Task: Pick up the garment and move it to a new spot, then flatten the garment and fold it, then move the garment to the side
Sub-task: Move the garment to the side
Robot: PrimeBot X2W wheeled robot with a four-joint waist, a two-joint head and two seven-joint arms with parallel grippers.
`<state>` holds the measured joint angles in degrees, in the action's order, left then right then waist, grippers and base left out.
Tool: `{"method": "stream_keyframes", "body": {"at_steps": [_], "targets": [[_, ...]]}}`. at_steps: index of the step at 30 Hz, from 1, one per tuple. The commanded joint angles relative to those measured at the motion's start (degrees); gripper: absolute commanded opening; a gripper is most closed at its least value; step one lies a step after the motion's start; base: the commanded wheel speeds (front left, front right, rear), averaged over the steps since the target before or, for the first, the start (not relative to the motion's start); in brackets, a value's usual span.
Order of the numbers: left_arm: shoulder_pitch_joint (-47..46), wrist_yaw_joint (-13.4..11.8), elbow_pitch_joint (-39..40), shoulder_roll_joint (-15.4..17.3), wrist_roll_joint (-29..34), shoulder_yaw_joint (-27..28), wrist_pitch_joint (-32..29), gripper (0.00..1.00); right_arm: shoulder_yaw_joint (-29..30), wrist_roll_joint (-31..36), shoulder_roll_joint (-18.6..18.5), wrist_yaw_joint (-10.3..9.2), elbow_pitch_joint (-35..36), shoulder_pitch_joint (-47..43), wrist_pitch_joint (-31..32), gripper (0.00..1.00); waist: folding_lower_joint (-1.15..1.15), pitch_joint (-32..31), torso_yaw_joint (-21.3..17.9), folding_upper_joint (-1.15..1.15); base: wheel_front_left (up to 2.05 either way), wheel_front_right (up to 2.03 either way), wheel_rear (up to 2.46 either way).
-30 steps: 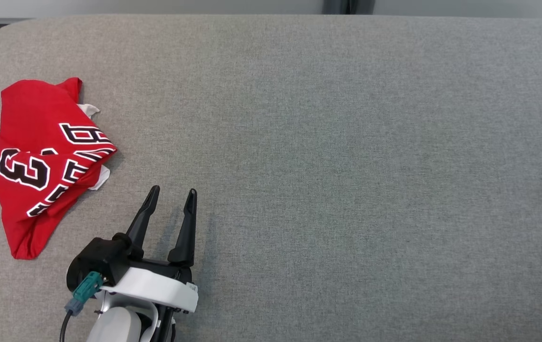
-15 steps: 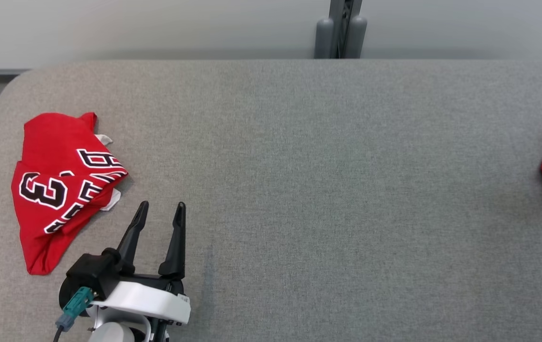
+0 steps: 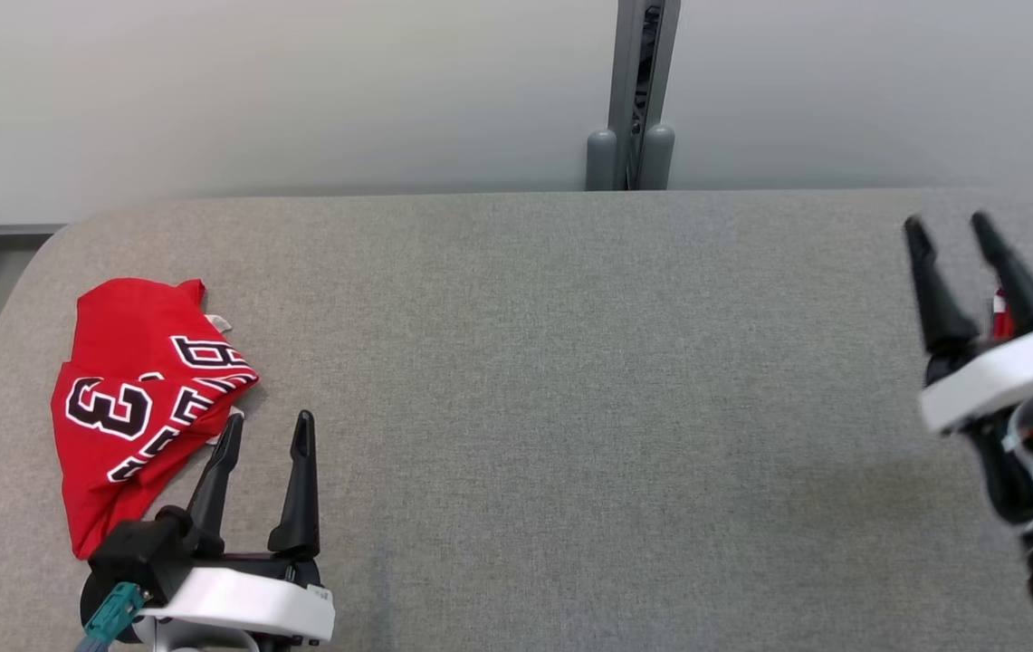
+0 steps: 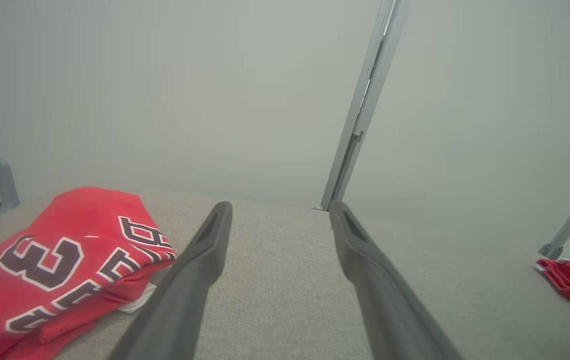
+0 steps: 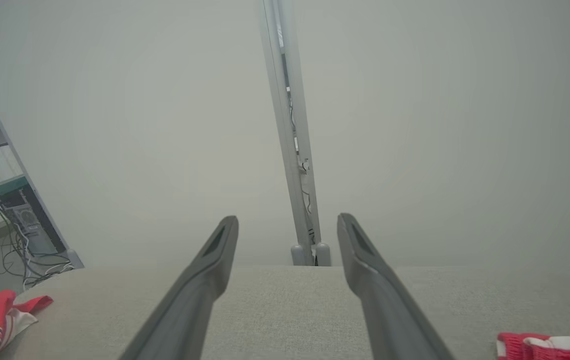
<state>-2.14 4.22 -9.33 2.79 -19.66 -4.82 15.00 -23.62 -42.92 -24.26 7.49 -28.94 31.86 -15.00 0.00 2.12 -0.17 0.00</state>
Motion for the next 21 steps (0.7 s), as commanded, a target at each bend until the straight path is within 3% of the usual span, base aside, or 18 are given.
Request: {"method": "stream_keyframes", "body": {"at_steps": [1,6,9,21], "targets": [[0.65,-0.04,0.25,0.23,-0.09,0.31,0.18,1.0,2.0,2.03,1.43,0.01,1.73,-2.96,-0.24,1.0,0.0,-0.51,-0.15,0.0,0.0,0.0,0.0],[1.65,-0.21,0.62,0.24,-0.18,1.03,0.18,1.0,7.69,10.44,8.15,0.01,8.19,-13.15,-0.24,1.0,0.0,-1.14,-0.72,0.0,0.0,0.0,0.0],[1.93,-0.3,0.52,0.24,-0.18,1.54,0.19,1.0,8.71,18.3,9.9,0.01,11.22,-17.67,-0.24,1.0,0.0,-1.09,-1.09,0.0,0.0,0.0,0.0],[3.59,1.16,0.57,0.27,1.81,0.35,0.19,1.0,15.6,26.32,18.52,0.01,16.2,-27.61,-0.25,1.0,0.0,-0.89,-1.83,0.0,0.0,0.0,0.0]]}}
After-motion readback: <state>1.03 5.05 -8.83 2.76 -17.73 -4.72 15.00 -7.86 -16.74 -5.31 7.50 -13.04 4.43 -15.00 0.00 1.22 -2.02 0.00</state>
